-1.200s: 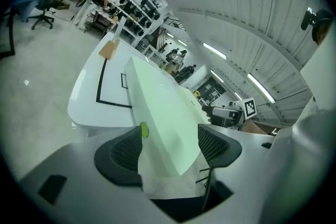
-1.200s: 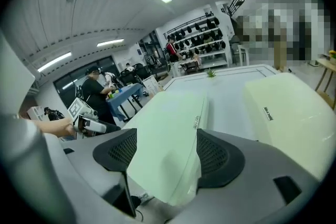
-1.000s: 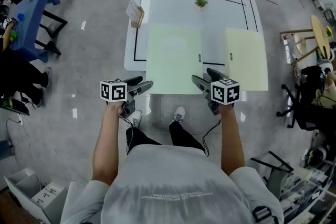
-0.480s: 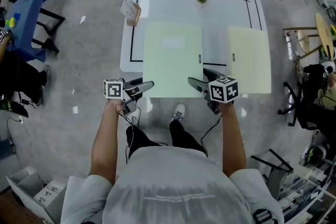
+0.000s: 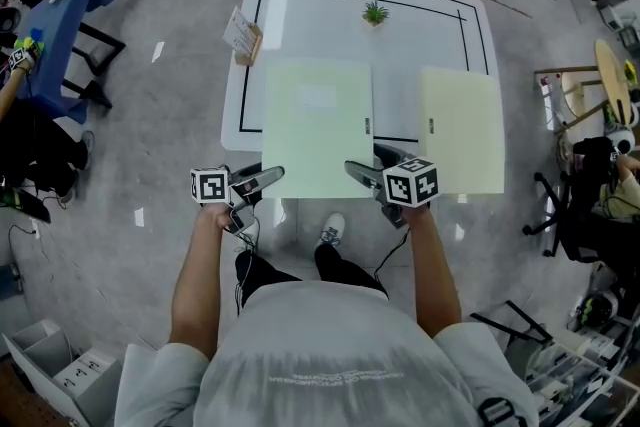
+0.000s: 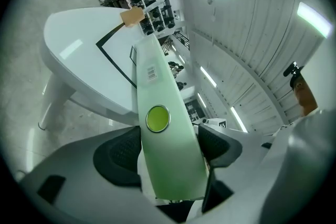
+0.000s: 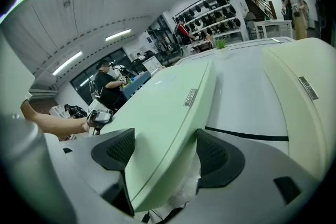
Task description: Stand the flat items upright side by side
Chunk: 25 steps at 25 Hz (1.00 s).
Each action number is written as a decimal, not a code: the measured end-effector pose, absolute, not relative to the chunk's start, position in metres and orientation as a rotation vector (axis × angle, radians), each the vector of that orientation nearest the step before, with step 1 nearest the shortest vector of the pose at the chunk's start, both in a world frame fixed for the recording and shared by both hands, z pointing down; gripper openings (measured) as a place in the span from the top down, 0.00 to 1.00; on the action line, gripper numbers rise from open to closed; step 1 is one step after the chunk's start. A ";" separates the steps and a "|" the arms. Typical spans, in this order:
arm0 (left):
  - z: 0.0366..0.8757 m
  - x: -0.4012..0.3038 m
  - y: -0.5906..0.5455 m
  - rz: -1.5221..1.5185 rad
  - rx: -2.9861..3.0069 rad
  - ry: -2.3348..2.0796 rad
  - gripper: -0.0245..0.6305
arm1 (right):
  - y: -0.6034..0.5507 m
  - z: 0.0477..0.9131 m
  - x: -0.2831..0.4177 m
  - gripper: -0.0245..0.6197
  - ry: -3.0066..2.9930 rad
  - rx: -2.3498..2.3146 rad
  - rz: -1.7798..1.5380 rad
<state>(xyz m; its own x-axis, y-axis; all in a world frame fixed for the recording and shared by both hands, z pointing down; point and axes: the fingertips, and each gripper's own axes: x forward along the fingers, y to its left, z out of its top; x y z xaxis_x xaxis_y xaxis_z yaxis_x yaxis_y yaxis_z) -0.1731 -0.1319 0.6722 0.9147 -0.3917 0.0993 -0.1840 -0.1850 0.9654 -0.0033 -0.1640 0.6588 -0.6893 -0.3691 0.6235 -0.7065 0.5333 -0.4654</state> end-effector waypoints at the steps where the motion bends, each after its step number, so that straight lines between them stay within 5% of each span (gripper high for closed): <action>1: 0.672 -0.173 -0.133 -0.177 1.785 -0.448 0.44 | -0.165 0.659 -0.003 0.37 -2.325 0.868 0.996; 25: 0.612 -0.173 -0.147 0.025 2.177 -0.867 0.43 | -0.198 0.634 -0.010 0.38 -2.468 0.610 0.800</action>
